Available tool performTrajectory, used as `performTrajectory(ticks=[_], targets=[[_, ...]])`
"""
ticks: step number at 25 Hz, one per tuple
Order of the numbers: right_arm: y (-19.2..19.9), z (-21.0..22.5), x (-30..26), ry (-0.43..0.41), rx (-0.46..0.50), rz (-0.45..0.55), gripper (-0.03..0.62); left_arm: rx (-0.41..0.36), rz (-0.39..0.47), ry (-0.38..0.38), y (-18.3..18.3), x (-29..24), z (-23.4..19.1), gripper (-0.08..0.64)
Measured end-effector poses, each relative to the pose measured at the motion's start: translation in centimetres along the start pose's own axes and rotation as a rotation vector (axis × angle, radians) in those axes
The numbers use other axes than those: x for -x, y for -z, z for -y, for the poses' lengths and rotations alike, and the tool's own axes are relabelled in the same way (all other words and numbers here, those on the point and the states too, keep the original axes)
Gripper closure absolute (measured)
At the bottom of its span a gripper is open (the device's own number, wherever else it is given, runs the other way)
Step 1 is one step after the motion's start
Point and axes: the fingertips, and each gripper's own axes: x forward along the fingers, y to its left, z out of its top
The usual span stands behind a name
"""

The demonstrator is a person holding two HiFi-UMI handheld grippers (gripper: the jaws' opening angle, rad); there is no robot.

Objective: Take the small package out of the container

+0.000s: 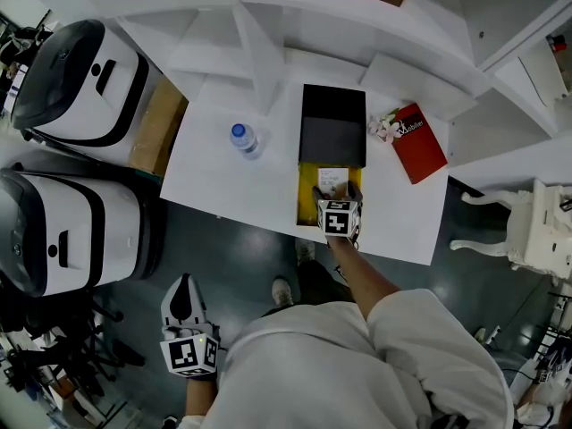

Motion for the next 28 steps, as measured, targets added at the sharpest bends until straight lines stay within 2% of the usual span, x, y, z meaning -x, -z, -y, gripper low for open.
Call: performTrajectory(ticks=[11,28], targets=[[-5.8,-0.7,5.9,0.007,0.058,0.210,0.156,-0.021,0.069,0.053,-1.3,1.3,0.6,0.552],[-14.1,-1.3,19.3,0.043,0.132,0.574,0.156,-0.046,0.138,0.126,-2.8,2.2,2.0,0.552]])
